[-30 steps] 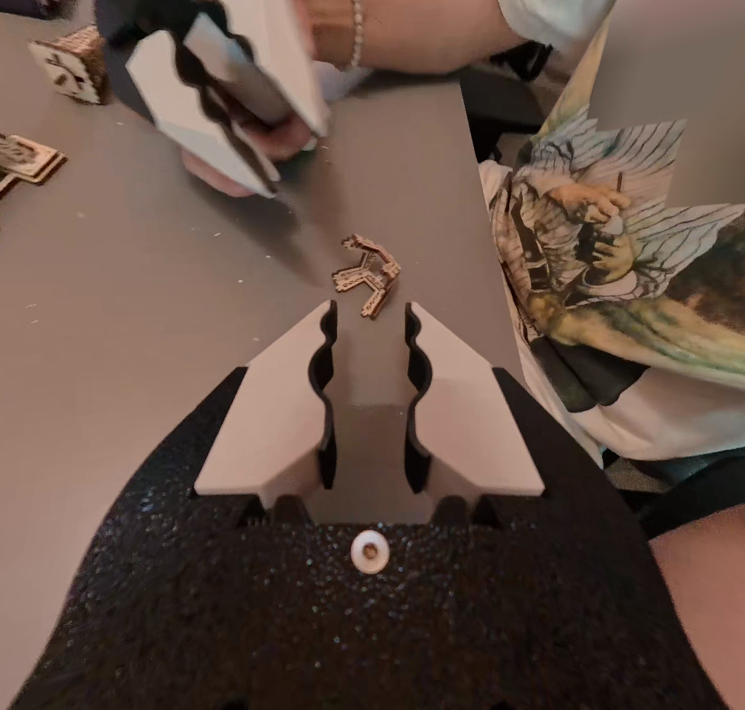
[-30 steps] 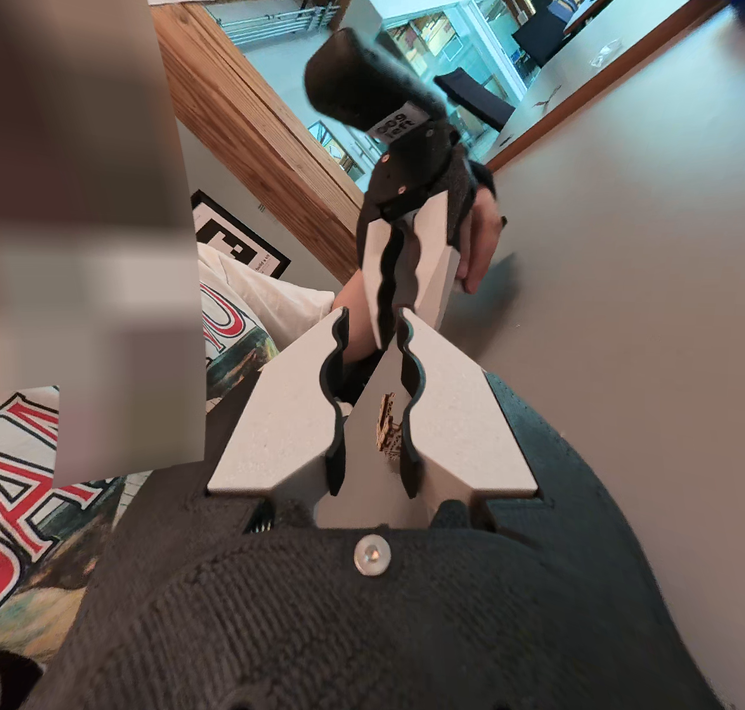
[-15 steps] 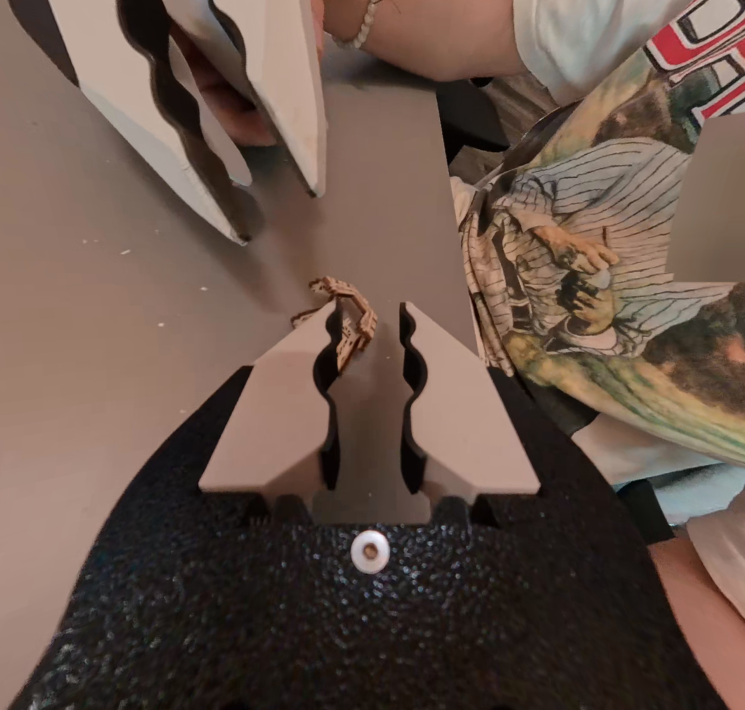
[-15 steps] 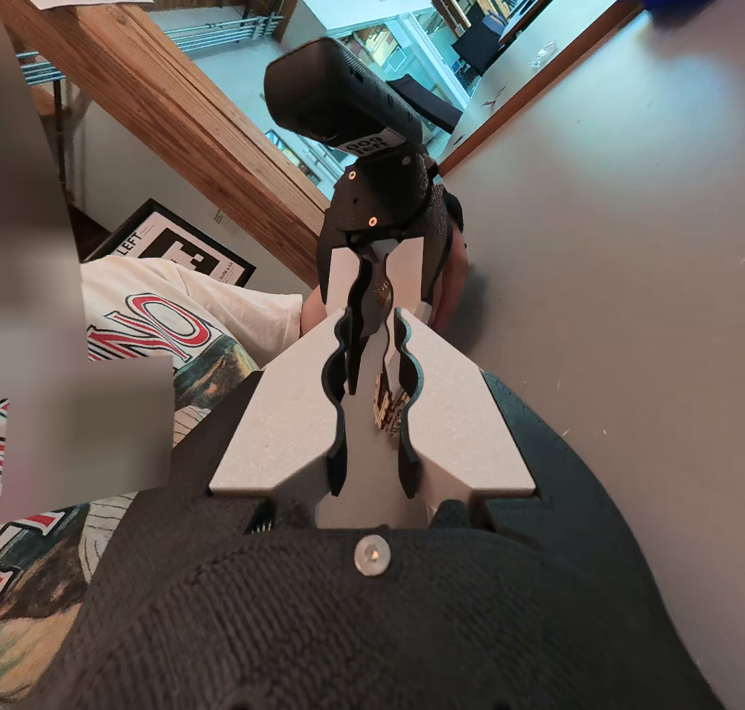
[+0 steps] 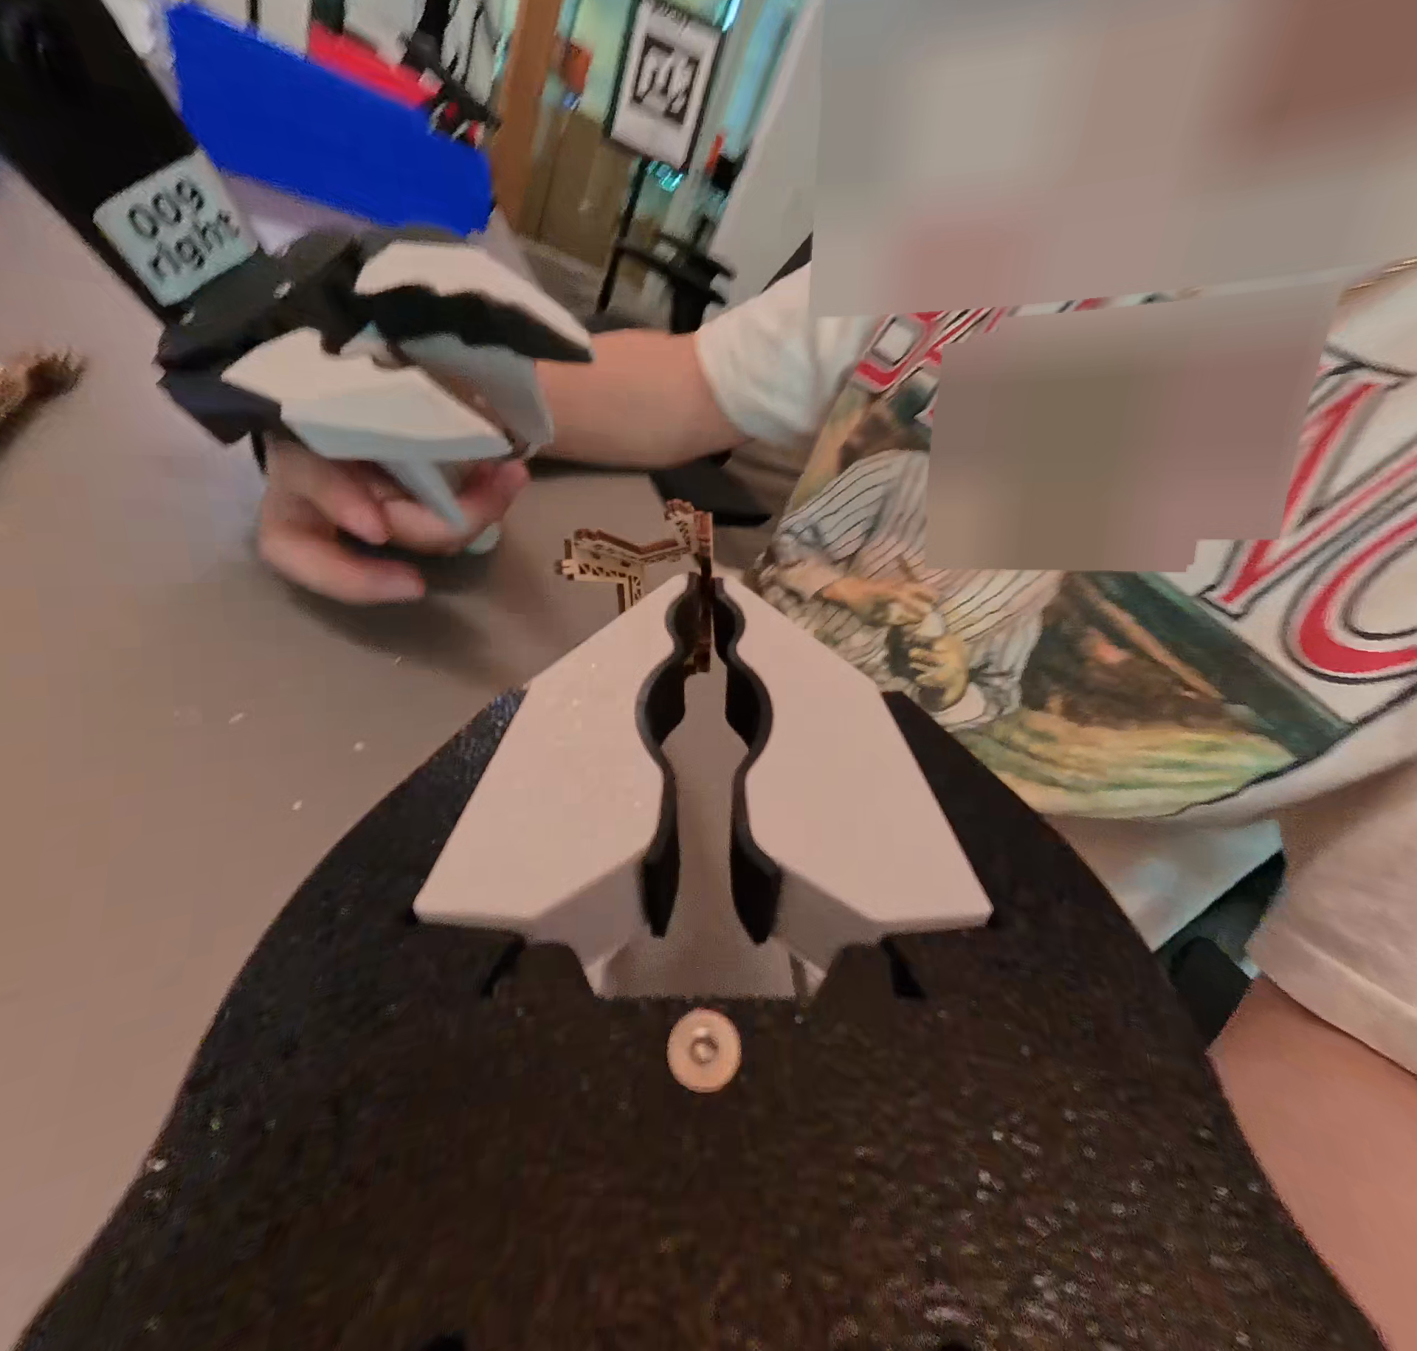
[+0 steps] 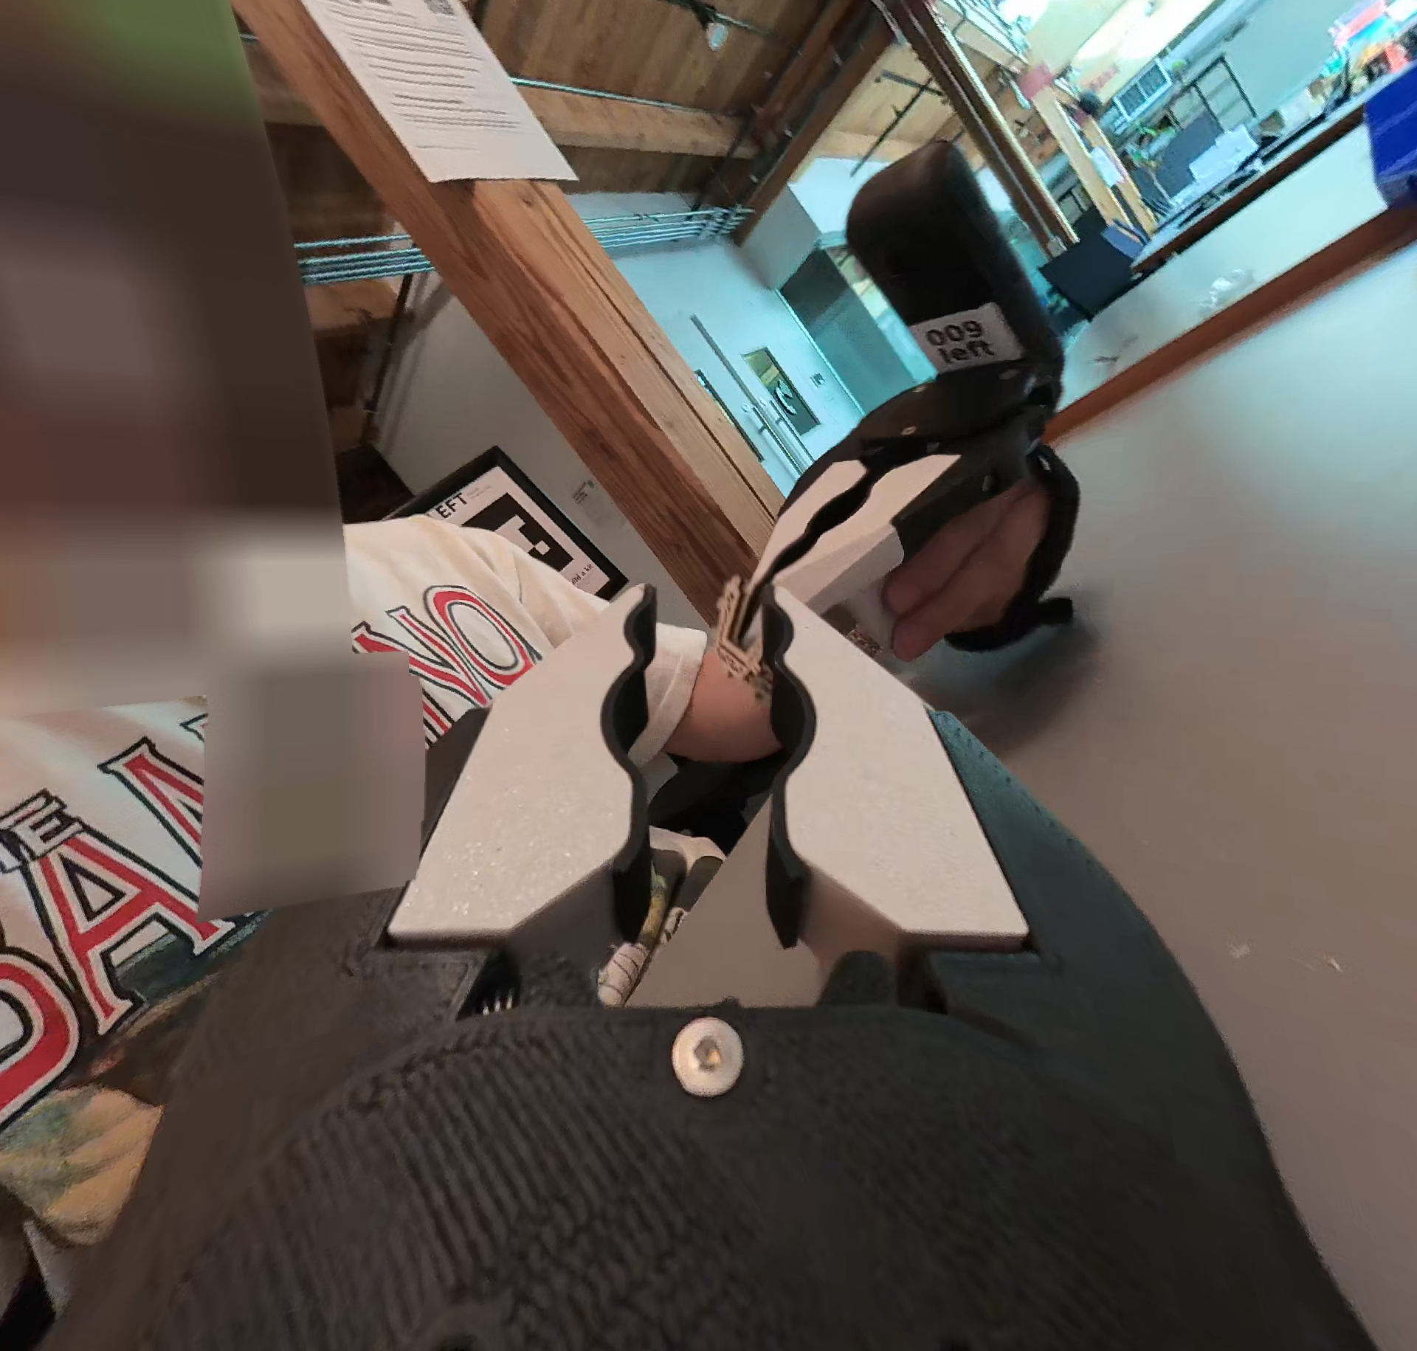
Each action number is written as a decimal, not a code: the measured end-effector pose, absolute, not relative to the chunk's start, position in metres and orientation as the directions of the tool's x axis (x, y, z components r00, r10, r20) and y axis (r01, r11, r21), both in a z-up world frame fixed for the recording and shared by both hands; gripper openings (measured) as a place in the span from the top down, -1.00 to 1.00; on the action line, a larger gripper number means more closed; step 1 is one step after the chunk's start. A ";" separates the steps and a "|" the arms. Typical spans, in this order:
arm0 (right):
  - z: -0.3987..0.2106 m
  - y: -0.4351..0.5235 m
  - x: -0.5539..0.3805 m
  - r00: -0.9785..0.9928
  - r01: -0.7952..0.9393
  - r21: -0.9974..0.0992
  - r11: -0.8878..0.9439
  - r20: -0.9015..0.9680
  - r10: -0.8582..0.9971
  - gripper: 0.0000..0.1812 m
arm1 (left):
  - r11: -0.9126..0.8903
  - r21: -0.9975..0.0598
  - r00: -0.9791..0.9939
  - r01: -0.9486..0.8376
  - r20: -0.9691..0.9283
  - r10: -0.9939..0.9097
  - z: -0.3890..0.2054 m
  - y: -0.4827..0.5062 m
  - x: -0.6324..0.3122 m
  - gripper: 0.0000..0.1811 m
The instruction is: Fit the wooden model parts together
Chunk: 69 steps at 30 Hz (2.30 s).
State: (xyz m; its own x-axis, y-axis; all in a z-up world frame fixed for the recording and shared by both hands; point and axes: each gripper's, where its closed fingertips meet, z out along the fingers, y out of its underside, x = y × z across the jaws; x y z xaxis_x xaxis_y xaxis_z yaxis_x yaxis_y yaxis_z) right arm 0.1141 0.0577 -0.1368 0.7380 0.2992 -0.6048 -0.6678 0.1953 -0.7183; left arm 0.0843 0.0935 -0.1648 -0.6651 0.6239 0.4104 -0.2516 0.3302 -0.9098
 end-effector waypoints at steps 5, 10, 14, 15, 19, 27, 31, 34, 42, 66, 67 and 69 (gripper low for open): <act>-0.132 0.075 0.106 0.790 -0.607 -0.761 0.229 -0.546 0.280 0.56 | 0.315 -0.916 -0.604 -0.246 0.400 0.690 -0.162 0.099 0.075 1.00; -0.139 0.089 0.098 0.731 -0.668 -0.729 0.149 -0.606 0.315 0.57 | 0.329 -0.933 -0.597 -0.146 0.349 0.722 -0.169 0.098 0.061 1.00; -0.144 0.097 0.089 0.728 -0.662 -0.745 0.084 -0.613 0.307 0.54 | 0.306 -0.944 -0.584 -0.121 0.317 0.748 -0.165 0.099 0.055 1.00; -0.144 0.098 0.087 0.728 -0.659 -0.748 0.077 -0.609 0.313 0.55 | 0.298 -0.946 -0.588 -0.125 0.313 0.746 -0.163 0.098 0.056 1.00; -0.143 0.099 0.082 0.726 -0.654 -0.754 0.065 -0.602 0.332 0.68 | 0.305 -0.939 -0.603 -0.158 0.336 0.724 -0.162 0.096 0.062 1.00; -0.147 0.101 0.085 0.725 -0.660 -0.749 0.055 -0.617 0.307 0.75 | 0.312 -0.937 -0.608 -0.159 0.342 0.717 -0.161 0.096 0.062 1.00; -0.148 0.101 0.087 0.726 -0.663 -0.747 0.055 -0.623 0.291 0.68 | 0.308 -0.936 -0.618 -0.172 0.346 0.706 -0.160 0.097 0.066 0.99; -0.148 0.102 0.086 0.721 -0.666 -0.745 0.047 -0.625 0.298 0.70 | 0.308 -0.937 -0.618 -0.162 0.340 0.709 -0.160 0.096 0.064 0.99; -0.139 0.094 0.091 0.746 -0.647 -0.752 0.127 -0.590 0.309 0.76 | 0.294 -0.930 -0.587 -0.220 0.367 0.722 -0.154 0.094 0.063 1.00; -0.156 0.102 0.069 0.759 -0.590 -0.805 -0.065 -0.580 0.297 0.95 | 0.444 -0.866 -0.491 -0.231 0.497 0.715 -0.174 0.099 0.054 1.00; -0.157 0.102 0.071 0.755 -0.596 -0.800 -0.063 -0.586 0.294 0.95 | 0.441 -0.867 -0.496 -0.232 0.495 0.713 -0.174 0.099 0.055 1.00; -0.157 0.102 0.073 0.748 -0.608 -0.792 -0.062 -0.597 0.290 0.95 | 0.437 -0.869 -0.507 -0.231 0.491 0.709 -0.174 0.099 0.057 1.00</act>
